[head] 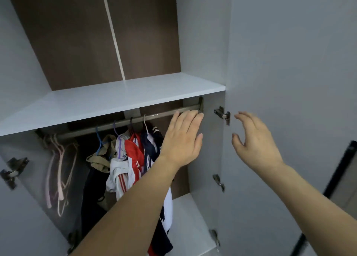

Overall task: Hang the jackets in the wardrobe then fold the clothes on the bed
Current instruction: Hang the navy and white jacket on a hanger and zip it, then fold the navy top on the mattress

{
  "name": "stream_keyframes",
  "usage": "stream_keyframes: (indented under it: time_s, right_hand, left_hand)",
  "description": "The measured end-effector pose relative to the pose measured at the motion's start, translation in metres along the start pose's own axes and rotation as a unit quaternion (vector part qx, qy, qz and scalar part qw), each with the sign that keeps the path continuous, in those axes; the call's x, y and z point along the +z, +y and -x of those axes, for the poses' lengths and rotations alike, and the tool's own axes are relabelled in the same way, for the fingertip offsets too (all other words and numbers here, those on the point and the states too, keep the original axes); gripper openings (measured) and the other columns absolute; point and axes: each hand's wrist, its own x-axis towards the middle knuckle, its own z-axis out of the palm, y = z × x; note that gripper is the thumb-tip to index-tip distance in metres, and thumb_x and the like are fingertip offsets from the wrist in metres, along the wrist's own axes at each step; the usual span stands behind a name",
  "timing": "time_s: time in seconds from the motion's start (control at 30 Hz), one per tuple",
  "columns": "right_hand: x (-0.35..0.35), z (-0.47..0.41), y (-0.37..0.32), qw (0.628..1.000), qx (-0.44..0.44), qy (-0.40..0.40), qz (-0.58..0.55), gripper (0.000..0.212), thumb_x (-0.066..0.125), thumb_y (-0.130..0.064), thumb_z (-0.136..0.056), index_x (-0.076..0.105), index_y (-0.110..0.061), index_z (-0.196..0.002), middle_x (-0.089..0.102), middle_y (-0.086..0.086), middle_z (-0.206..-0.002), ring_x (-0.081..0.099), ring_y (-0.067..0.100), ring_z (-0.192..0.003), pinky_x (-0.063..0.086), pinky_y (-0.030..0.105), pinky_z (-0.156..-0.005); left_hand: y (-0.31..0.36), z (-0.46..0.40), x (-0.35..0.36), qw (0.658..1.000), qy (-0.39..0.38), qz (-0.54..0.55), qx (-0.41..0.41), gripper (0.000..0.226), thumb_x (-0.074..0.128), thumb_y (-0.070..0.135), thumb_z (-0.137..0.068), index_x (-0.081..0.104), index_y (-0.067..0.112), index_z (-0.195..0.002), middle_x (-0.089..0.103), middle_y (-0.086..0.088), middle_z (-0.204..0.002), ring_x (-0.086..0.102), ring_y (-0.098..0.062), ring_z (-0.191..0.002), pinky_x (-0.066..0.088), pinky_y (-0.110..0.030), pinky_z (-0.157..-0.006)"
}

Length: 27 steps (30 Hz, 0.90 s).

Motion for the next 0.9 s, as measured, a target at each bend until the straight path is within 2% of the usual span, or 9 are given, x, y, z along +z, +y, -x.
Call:
stream_keyframes:
  time_s: [0.1,0.23,0.37,0.47,0.63,0.8,0.9]
  right_hand:
    - [-0.042,0.035,0.020,0.995,0.002,0.094,0.016,0.045,0.062,-0.004,-0.085,0.053,-0.001,-0.129,0.049,0.015,-0.139,0.044,0.032,-0.129,0.024,0.029,-0.110]
    - [-0.109,0.085,0.046,0.984,-0.025,0.173,0.040,0.046,0.059,0.001,-0.083,0.053,0.003,-0.128,0.048,0.018,-0.138,0.044,0.034,-0.130,0.031,0.039,-0.113]
    - [-0.189,0.141,0.085,0.972,-0.053,0.217,0.077,0.050,0.057,0.001,-0.080,0.051,0.005,-0.130,0.047,0.019,-0.140,0.043,0.032,-0.132,0.031,0.042,-0.113]
    - [-0.249,0.184,0.123,0.969,0.000,0.223,0.108,0.052,0.059,0.000,-0.080,0.050,0.002,-0.131,0.045,0.016,-0.142,0.041,0.030,-0.134,0.030,0.039,-0.114]
    - [-0.335,0.262,0.187,0.960,0.101,0.204,0.165,0.054,0.060,-0.001,-0.081,0.049,-0.001,-0.134,0.042,0.013,-0.145,0.039,0.027,-0.135,0.029,0.033,-0.113]
    - [-0.411,0.338,0.243,0.930,0.189,0.226,0.222,0.053,0.061,-0.001,-0.082,0.049,-0.002,-0.133,0.046,0.012,-0.142,0.042,0.026,-0.131,0.032,0.033,-0.110]
    - [-0.450,0.383,0.276,0.908,0.240,0.237,0.250,0.052,0.060,-0.002,-0.083,0.048,-0.002,-0.134,0.047,0.011,-0.141,0.043,0.025,-0.130,0.031,0.031,-0.110]
  left_hand:
    - [0.055,-0.009,-0.001,0.998,0.030,0.029,0.040,0.054,0.059,0.021,-0.088,0.049,0.001,-0.137,0.051,-0.017,-0.137,0.045,-0.035,-0.130,0.027,-0.057,-0.114]
    - [0.139,-0.024,-0.005,0.989,0.091,0.078,0.085,0.054,0.060,0.020,-0.086,0.042,0.007,-0.135,0.053,-0.020,-0.133,0.046,-0.036,-0.127,0.025,-0.058,-0.114]
    - [0.233,-0.039,-0.009,0.972,0.140,0.149,0.120,0.053,0.055,0.021,-0.087,0.037,0.012,-0.135,0.039,-0.012,-0.135,0.042,-0.034,-0.128,0.022,-0.058,-0.116]
    - [0.313,-0.055,-0.010,0.956,0.147,0.199,0.154,0.050,0.052,0.022,-0.088,0.036,0.014,-0.135,0.034,-0.009,-0.134,0.040,-0.033,-0.127,0.019,-0.056,-0.117]
    - [0.455,-0.075,-0.004,0.941,0.114,0.252,0.194,0.052,0.051,0.025,-0.089,0.033,0.016,-0.137,0.030,-0.009,-0.136,0.039,-0.034,-0.129,0.019,-0.057,-0.117]
    - [0.580,-0.089,0.008,0.922,0.077,0.291,0.242,0.056,0.054,0.024,-0.087,0.031,0.014,-0.137,0.034,-0.012,-0.136,0.041,-0.035,-0.128,0.019,-0.057,-0.117]
    - [0.651,-0.094,0.020,0.898,0.047,0.340,0.277,0.054,0.051,0.026,-0.088,0.030,0.015,-0.137,0.035,-0.011,-0.134,0.041,-0.034,-0.126,0.016,-0.054,-0.119]
